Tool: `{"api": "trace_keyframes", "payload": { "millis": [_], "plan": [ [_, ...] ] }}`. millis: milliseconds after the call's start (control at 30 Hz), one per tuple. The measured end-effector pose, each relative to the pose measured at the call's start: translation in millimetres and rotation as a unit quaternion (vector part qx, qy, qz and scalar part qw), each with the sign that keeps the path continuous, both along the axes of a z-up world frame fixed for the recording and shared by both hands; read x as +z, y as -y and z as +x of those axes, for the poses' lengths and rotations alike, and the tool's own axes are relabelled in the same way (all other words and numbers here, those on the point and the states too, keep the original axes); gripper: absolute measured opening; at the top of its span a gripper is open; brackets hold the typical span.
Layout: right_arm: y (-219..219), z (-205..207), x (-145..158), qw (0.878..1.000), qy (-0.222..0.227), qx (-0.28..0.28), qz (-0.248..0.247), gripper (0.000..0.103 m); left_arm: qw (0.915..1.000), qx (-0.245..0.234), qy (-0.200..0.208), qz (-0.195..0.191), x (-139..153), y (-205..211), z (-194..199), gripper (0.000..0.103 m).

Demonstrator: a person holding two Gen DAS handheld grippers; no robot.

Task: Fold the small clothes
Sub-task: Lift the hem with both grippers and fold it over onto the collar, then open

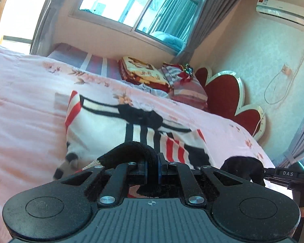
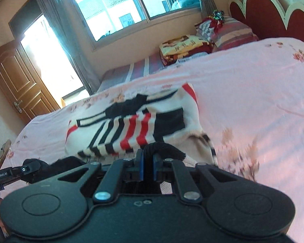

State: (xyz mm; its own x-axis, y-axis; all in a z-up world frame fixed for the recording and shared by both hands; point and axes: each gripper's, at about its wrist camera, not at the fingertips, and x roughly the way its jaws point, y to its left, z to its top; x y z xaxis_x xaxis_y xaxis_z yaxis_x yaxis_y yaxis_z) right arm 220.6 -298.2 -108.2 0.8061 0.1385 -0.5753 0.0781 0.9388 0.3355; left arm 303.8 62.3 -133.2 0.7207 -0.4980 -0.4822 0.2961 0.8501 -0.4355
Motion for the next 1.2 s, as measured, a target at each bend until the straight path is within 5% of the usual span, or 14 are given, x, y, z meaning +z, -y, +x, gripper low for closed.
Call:
{"api": "trace_keyframes", "payload": {
  "millis": [267,500,600,633,667,733,767,800,867,1200],
  "plan": [
    [34.6,149.9,-14.3,1.000,0.001,-0.016,-0.001,0.009,0.9987,0.045,-0.007,0.022,-9.0,40.3,141.2,0.009],
    [63.6,231.9,-61.4,0.997,-0.045,-0.050,0.027,0.009,0.9942,0.070,-0.055,0.061,-46.9,60.0,207.1,0.009],
    [69.5,246.1,-73.6,0.995,-0.061,-0.073,0.025,0.030,0.9915,0.081,-0.090,0.049,-54.0,56.8,217.7,0.010],
    [71.5,246.2,-72.8,0.995,-0.053,-0.084,0.023,0.051,0.9910,0.083,-0.097,0.040,-54.7,53.8,217.3,0.011],
    [73.0,245.0,-69.8,0.995,-0.039,-0.094,0.018,0.070,0.9911,0.083,-0.098,0.036,-53.0,53.0,215.7,0.015],
    [72.3,244.2,-61.1,0.996,-0.017,-0.089,-0.005,0.068,0.9926,0.077,-0.089,0.030,-47.3,51.7,211.4,0.023],
    [68.6,242.7,-56.0,0.996,-0.010,-0.081,-0.024,0.063,0.9932,0.080,-0.080,0.027,-43.5,50.0,208.3,0.041],
    [63.1,240.6,-51.1,0.996,-0.002,-0.074,-0.046,0.063,0.9932,0.092,-0.067,0.028,-38.3,47.8,203.4,0.072],
    [49.9,239.0,-43.5,0.994,0.013,-0.055,-0.090,0.063,0.9913,0.125,-0.028,0.030,-26.9,40.1,192.5,0.091],
    [-15.1,256.3,-68.3,0.988,-0.027,0.035,-0.146,0.061,0.9943,0.047,-0.058,0.076,-48.7,74.9,199.6,0.090]
  ]
}}
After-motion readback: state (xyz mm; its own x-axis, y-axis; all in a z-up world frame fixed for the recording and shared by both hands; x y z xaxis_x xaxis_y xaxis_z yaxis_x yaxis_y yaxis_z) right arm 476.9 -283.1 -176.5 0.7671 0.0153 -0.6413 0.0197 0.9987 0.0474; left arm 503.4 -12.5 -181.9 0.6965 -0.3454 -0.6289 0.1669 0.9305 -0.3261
